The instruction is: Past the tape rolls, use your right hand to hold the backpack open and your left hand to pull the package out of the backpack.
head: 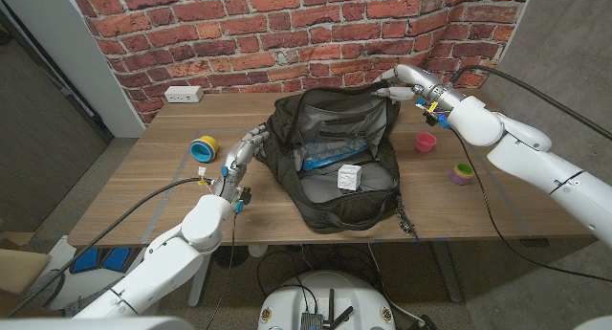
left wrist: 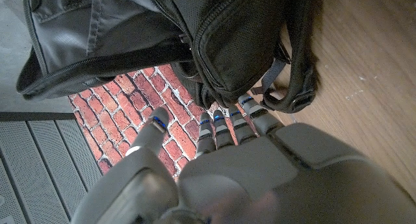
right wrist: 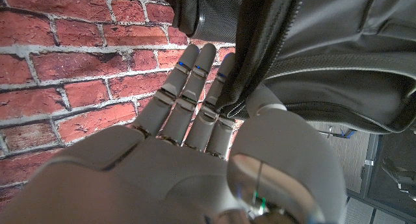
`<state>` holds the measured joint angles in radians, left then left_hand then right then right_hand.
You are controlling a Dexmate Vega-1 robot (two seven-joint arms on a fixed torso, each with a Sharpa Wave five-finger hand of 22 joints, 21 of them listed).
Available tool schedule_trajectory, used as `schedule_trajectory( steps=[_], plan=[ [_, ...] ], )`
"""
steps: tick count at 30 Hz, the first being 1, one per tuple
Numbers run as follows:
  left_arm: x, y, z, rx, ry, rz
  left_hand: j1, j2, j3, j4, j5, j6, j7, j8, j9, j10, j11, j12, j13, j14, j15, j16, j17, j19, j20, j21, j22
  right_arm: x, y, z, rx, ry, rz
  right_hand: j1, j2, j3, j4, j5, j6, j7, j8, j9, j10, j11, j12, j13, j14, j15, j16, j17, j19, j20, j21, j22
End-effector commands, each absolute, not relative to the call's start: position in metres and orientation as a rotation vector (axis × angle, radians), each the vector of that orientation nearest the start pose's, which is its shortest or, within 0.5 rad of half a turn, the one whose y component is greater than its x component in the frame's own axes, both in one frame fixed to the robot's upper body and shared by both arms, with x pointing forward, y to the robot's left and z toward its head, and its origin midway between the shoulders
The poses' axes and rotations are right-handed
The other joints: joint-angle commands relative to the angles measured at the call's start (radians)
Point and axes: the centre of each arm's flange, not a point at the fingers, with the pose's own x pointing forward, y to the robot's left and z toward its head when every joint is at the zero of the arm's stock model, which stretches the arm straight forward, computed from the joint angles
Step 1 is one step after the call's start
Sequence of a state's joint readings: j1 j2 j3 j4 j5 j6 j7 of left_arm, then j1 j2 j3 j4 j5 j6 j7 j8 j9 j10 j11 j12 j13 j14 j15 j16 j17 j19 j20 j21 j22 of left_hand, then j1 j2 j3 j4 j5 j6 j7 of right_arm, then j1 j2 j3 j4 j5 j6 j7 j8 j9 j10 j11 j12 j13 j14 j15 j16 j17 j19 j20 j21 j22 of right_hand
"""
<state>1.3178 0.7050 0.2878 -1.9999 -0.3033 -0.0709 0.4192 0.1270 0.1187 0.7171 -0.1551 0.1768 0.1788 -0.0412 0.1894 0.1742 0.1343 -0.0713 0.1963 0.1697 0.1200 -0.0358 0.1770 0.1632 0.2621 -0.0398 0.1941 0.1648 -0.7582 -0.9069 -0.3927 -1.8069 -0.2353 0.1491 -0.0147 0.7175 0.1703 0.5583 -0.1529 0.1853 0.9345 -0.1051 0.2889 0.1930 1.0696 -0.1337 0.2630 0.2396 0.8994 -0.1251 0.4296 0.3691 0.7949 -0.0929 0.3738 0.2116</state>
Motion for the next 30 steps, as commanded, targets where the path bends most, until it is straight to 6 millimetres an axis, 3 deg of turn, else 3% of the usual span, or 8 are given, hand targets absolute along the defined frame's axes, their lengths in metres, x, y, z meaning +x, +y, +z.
schedule_trajectory(
  steps=[1,13,30],
  plan=[
    [0.483,0.24,-0.079,0.281,-0.617,-0.017,0.012,0.019,0.003,-0.008,-0.003,0.011,-0.001,0.005,0.002,0.01,-0.002,0.005,0.004,0.01,-0.043,0.003,0.0,0.012,-0.047,0.007,0.005,0.548,-0.253,0.128,-1.211,-0.939,0.086,0.006,0.012,0.007,-0.001,0.006,0.027,0.016,0.0,0.004,0.002,0.004,0.001,0.006,0.01,-0.089,0.003,0.004,0.005,-0.123,0.008,0.002],
    [0.45,0.236,-0.08,0.322,-0.624,0.02,0.023,0.015,0.001,-0.015,-0.002,0.02,-0.004,0.005,0.002,0.021,-0.005,0.006,0.004,0.019,-0.044,0.003,0.0,0.019,-0.048,0.007,0.005,0.551,-0.249,0.129,-1.214,-0.949,0.111,0.006,0.012,0.008,-0.001,0.006,0.026,0.017,-0.005,0.005,0.003,0.002,0.001,0.008,0.011,-0.089,0.001,0.006,0.003,-0.123,0.012,0.002],
    [0.422,0.228,-0.079,0.393,-0.651,0.054,0.034,0.01,-0.002,-0.02,-0.002,0.029,-0.007,0.004,0.002,0.029,-0.01,0.005,0.004,0.027,-0.047,0.003,0.0,0.026,-0.05,0.006,0.005,0.558,-0.245,0.135,-1.224,-0.956,0.126,0.006,0.013,0.009,0.0,0.007,0.027,0.017,-0.011,0.006,0.004,0.002,-0.001,0.012,0.013,-0.089,-0.001,0.009,0.001,-0.123,0.019,0.002]
  ],
)
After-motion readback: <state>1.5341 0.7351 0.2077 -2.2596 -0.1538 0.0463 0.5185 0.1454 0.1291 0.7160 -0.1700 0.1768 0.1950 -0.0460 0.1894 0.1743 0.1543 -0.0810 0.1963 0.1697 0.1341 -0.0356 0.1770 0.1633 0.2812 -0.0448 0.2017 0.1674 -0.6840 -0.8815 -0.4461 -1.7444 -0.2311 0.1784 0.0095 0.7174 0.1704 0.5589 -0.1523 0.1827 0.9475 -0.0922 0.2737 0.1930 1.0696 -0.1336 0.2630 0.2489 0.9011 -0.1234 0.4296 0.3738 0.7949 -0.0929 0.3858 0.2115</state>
